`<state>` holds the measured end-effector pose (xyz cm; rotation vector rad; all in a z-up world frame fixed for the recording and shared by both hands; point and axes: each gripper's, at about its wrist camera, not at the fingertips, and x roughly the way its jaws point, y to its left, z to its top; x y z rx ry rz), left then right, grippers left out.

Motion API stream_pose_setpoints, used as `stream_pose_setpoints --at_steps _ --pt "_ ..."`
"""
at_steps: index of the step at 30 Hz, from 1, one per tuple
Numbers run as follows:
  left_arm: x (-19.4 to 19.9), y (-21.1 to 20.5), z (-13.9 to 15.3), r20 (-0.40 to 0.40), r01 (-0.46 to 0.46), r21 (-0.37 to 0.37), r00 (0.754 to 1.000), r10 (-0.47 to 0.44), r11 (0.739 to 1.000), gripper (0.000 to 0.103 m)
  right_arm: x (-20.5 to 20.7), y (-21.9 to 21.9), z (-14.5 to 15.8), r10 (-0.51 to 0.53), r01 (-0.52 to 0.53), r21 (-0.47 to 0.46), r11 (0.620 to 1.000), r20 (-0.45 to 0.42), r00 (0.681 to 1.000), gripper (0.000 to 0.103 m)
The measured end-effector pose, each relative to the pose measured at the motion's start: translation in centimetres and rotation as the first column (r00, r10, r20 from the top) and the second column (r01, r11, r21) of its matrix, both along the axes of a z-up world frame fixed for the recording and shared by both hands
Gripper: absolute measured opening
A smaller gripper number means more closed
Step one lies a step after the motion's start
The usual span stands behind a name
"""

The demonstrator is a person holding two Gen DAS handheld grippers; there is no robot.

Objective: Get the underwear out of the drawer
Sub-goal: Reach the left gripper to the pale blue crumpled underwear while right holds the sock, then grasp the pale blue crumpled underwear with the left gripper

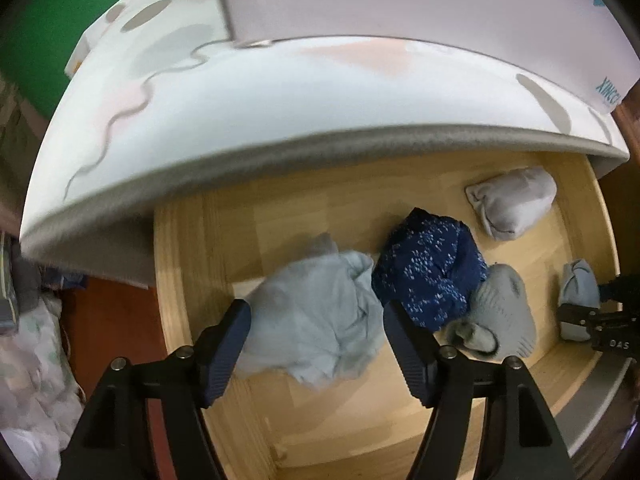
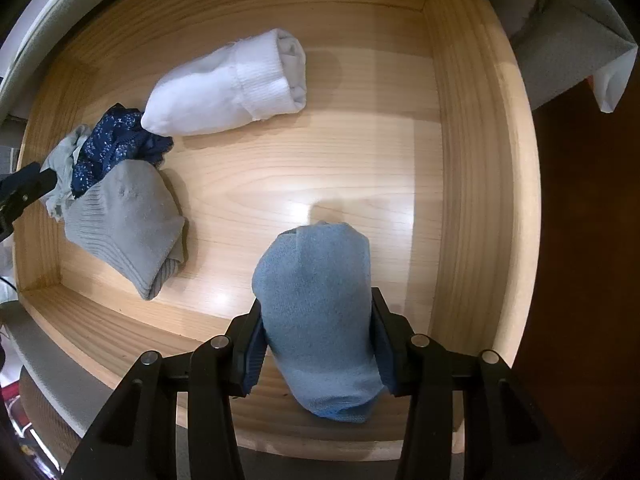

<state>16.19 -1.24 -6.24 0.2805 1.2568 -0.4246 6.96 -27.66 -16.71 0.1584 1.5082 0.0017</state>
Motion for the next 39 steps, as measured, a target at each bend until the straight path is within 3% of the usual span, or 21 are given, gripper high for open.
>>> stream_pose_setpoints --at_steps 10,18,25,32,39 --pt "1.6 -1.8 -1.8 -0.006 0.048 0.069 0.999 -0.048 0.996 0.072 0.2 -0.2 -0.2 0.001 -0.001 0.007 1.000 -0.002 1.000 0.043" --pt "1.2 -4.3 -3.3 -0.049 0.142 0.159 0.990 -0.136 0.977 0.081 1.1 0.4 -1.4 -0.005 0.005 0.022 1.000 -0.002 1.000 0.043" --pt "1.4 -5.1 -4.2 -0.161 0.197 0.188 0.973 -0.168 0.962 0.082 1.1 -0.1 -1.2 -0.012 0.012 0.045 0.999 0.004 1.000 0.043" --pt "1.0 -4.3 -4.3 -0.252 0.176 0.157 0.959 -0.133 0.972 0.083 1.1 -0.9 -1.2 -0.018 0.017 0.077 0.997 0.011 1.000 0.044" --pt "-1.2 -5.1 -6.0 -0.311 0.169 0.247 0.946 -0.087 0.954 0.086 1.3 -1.6 -1.1 -0.019 0.017 0.093 0.995 0.012 1.000 0.044"
